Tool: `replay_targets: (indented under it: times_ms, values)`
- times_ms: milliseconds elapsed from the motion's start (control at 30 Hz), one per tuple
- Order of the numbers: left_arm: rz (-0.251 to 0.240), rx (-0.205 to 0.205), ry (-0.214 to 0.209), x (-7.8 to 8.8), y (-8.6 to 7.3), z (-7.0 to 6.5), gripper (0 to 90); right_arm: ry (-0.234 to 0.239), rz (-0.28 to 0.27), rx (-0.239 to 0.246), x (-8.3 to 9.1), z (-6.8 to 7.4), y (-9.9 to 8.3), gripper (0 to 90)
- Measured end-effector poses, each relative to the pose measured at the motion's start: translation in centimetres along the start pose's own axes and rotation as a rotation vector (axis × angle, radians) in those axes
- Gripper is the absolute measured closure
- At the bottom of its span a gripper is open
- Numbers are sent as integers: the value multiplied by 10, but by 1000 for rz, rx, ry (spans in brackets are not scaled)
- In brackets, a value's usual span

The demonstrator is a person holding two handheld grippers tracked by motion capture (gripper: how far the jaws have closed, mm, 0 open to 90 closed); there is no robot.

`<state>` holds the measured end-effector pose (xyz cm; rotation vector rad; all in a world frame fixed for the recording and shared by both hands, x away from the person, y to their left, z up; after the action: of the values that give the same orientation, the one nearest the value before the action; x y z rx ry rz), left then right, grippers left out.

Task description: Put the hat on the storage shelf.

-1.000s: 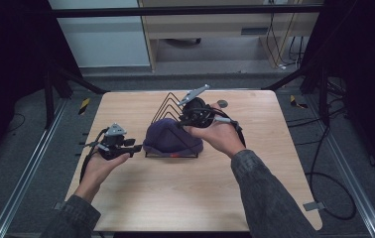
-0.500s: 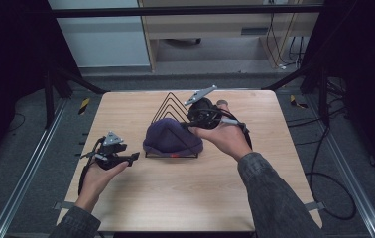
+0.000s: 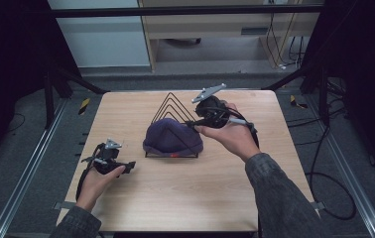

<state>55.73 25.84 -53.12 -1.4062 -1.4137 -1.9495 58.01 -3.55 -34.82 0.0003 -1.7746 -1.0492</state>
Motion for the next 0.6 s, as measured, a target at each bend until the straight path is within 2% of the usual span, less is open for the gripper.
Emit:
replay_targets:
  times_ms: [233,600]
  values:
    - [17,7,5,-4,-3,1,139,-8,-18,-22,9,-7,-3,415]
    - [39,32,7,-9,-7,5,98,-24,-54,-89,29,-21,-14,255]
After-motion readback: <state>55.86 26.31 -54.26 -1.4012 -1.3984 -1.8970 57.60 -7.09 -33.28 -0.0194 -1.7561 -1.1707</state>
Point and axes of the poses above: each handheld gripper's, and its own axes: x roughly backward along the jaws, y roughly out of its top, z roughly to its left, the point moved 7 cm from there along -x, roughly forward along the jaws, and after that the axes turned 9 degrees about z, right-handed, at the moved point
